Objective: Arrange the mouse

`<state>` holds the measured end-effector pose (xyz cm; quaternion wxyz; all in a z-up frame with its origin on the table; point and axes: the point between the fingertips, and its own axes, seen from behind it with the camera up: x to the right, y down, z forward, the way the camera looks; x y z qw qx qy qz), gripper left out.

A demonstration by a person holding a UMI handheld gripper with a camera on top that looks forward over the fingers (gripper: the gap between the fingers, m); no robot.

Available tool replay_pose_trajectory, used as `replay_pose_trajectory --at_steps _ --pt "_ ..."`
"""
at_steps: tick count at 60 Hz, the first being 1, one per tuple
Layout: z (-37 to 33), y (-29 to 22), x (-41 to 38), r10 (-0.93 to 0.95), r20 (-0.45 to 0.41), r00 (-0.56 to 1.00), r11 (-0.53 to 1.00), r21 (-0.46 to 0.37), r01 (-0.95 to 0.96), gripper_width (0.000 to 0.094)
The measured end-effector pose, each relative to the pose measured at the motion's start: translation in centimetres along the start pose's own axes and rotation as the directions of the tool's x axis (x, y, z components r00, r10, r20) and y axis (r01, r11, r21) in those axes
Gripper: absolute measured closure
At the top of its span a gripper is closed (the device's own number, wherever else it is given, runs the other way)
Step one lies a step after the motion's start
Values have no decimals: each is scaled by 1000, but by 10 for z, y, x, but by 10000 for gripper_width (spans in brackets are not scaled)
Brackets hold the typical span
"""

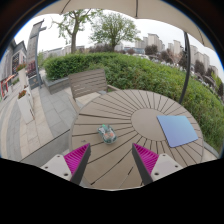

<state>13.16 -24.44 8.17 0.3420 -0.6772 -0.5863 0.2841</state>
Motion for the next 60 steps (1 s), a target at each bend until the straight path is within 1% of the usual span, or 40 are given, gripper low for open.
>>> replay_pose_trajectory --at_steps 9,26,28,37,50,53,54,55,56,57,60 --pt "51 1 -6 14 -17 1000 1000 17 -13 77" --pt "137 2 4 28 -54 998 1000 -8 -29 80" --pt "144 -1 4 30 -48 998 1000 -5 -30 73" --pt "165 -13 15 22 -71 997 1000 -2 -22 81" --pt "178 -14 20 55 -84 995 998 -27 -58 97" --pt "180 -14 19 70 -79 994 997 -25 -72 142" --pt "181 -14 18 73 -74 995 997 -25 -76 173" --pt "180 -14 15 75 -69 995 997 -25 -77 231" --pt "180 -14 14 69 -63 996 997 -26 -70 340" --pt "180 -14 12 57 -58 997 998 -32 -59 524" --pt "179 -15 19 50 -89 995 998 -40 -54 537"
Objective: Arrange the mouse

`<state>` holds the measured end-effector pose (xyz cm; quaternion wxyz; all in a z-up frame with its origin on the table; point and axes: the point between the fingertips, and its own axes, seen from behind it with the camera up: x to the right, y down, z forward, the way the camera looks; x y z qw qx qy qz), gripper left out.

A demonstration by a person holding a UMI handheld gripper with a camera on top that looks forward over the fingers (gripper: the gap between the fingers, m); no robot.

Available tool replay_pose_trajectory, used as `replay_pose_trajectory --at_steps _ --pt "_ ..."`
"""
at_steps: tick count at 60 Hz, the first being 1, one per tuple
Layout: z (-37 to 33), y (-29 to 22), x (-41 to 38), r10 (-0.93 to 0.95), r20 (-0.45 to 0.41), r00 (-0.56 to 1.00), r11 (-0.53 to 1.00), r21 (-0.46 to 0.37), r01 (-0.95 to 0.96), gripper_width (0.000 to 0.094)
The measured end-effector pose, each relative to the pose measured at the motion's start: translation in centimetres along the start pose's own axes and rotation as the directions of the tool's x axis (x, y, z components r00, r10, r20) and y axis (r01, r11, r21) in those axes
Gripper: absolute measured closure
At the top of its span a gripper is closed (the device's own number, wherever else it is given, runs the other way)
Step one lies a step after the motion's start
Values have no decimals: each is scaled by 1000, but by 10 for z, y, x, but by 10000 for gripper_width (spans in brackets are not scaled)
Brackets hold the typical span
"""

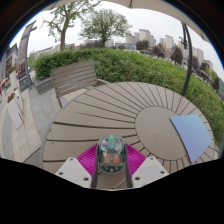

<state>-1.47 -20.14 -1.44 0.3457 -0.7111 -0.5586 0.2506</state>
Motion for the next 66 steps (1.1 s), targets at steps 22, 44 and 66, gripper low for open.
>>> replay_pose_trajectory --at_steps 22,44,66 --pt "-92 -104 104 43 60 997 995 88 -49 565" --pt "-15 -73 340 -27 -63 998 1000 8 28 566" --pt "6 -22 371 -26 10 1000 996 -87 27 108"
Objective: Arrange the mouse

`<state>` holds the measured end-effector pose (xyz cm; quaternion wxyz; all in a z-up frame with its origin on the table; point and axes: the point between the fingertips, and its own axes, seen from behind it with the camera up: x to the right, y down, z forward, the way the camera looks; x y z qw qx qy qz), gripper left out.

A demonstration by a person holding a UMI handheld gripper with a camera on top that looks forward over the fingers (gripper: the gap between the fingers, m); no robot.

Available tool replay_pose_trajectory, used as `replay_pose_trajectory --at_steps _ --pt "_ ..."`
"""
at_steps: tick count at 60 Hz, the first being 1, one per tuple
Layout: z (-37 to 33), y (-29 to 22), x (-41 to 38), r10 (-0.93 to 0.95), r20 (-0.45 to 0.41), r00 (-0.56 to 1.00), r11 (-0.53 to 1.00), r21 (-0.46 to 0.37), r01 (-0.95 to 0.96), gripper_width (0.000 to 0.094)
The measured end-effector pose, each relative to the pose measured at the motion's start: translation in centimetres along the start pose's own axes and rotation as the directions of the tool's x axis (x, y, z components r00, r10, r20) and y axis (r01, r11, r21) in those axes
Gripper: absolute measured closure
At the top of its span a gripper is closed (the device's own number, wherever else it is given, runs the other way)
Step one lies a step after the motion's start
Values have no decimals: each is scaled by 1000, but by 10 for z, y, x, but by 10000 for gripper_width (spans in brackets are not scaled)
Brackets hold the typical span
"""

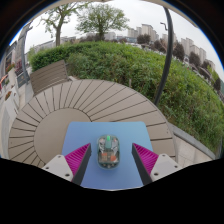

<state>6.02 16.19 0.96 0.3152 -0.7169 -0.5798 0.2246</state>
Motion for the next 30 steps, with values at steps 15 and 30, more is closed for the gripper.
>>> replay_pose_trajectory --at_steps 15,30 --pt "-155 -15 3 0 -11 1000 999 -40 -1 93" --pt "-257 8 -5 -65 20 998 997 -38 65 82"
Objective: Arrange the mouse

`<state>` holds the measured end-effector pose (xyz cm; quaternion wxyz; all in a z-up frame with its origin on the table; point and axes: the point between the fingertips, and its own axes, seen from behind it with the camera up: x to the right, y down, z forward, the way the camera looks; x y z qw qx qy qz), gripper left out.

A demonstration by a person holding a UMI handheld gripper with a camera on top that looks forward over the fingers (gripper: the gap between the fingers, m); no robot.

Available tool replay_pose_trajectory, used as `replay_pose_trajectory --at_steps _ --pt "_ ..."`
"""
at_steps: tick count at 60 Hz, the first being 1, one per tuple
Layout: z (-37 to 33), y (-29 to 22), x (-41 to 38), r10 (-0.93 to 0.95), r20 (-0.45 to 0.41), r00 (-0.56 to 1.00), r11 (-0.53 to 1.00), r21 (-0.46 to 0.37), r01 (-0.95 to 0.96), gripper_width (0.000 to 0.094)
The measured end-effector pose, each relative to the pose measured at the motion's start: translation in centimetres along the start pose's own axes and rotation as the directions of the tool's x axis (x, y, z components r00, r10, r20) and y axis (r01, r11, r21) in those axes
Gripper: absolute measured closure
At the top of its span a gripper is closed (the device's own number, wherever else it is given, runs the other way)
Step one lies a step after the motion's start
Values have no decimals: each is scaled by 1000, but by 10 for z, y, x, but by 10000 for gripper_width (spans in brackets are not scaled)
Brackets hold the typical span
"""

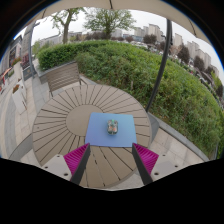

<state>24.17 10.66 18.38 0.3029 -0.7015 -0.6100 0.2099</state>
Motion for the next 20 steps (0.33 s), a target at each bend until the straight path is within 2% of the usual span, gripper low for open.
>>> replay_pose_trajectory --at_steps 9,20 --pt "-2 -1 15 -7 -53 999 1000 17 8 85" --pt "-1 13 4 39 -14 999 999 -24 -39 83"
